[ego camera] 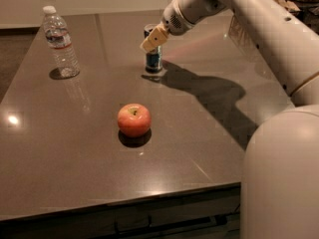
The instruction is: Move redbull can near water bottle
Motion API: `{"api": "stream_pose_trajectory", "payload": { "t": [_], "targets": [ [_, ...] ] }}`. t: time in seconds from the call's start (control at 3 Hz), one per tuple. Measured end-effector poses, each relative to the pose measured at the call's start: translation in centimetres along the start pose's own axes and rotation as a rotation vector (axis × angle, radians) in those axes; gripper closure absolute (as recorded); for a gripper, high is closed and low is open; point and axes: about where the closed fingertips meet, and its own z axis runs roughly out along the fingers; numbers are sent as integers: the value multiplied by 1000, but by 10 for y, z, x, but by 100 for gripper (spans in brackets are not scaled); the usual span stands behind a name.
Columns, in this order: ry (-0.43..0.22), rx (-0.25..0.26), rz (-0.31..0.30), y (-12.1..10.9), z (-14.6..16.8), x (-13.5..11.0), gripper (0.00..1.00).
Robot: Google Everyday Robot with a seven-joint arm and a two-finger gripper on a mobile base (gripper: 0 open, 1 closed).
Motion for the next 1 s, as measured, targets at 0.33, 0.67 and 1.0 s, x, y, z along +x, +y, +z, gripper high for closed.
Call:
{"api": "stream_pose_trajectory", "payload": {
  "t": [0.33, 0.67, 1.0],
  "targets": [
    [-5, -22, -14, 7, -2, -7, 61],
    [-15, -47, -35, 17, -4, -20, 85],
    [-45, -79, -67, 27, -3, -45, 100]
  ]
}}
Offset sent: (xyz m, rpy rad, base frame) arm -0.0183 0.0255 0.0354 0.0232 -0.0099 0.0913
